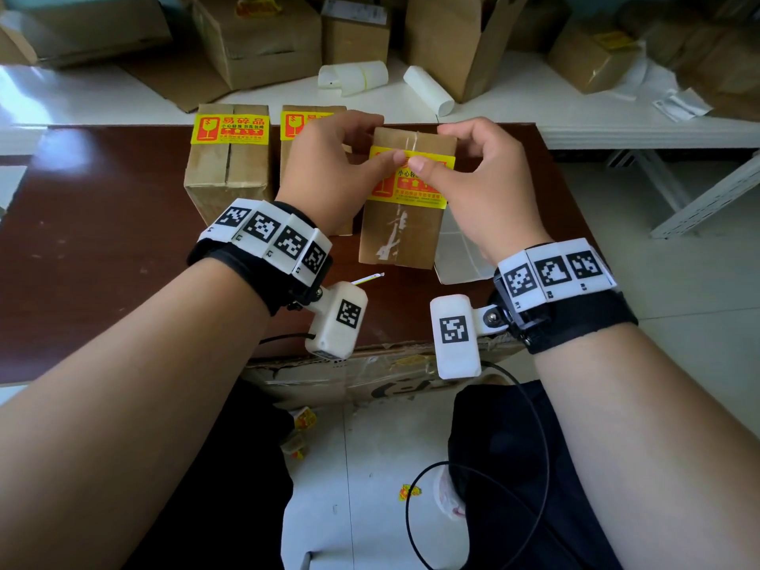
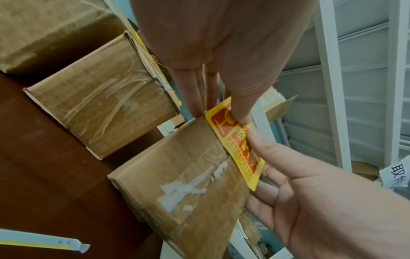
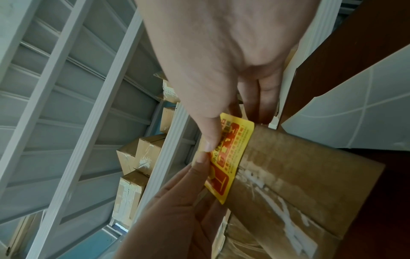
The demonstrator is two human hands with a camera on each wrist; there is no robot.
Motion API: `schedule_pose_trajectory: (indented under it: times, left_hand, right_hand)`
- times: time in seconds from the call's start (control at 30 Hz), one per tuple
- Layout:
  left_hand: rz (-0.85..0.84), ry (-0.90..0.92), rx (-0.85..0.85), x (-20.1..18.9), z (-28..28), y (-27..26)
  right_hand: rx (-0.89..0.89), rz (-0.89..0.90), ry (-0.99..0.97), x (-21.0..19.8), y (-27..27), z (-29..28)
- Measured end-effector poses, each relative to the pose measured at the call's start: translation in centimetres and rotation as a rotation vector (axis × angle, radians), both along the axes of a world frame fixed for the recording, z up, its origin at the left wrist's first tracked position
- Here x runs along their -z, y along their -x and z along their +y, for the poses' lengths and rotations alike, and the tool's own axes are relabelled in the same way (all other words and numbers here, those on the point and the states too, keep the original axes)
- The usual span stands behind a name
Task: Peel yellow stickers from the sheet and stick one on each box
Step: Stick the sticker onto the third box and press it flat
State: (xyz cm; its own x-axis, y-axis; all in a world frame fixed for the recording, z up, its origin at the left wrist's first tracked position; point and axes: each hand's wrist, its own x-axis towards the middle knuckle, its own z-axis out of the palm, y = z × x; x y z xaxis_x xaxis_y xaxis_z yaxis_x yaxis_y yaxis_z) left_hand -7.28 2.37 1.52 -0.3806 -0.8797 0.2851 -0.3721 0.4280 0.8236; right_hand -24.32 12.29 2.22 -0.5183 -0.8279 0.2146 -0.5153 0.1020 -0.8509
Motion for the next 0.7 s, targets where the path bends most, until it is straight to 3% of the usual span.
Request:
schedule_pose_trajectory:
  times: [0.43, 0.7]
  left_hand:
    - [-0.118, -0.101, 0.233, -0.4, -0.2, -1.1]
    - [0.024, -0.062, 0.149, -0.1, 0.2, -0.1]
  right_hand:
    - [-0.143, 0.010, -0.119, 1.1, 1.2, 0.3]
    - [0.025, -0.013, -0.014, 0.0, -0.3, 0.8]
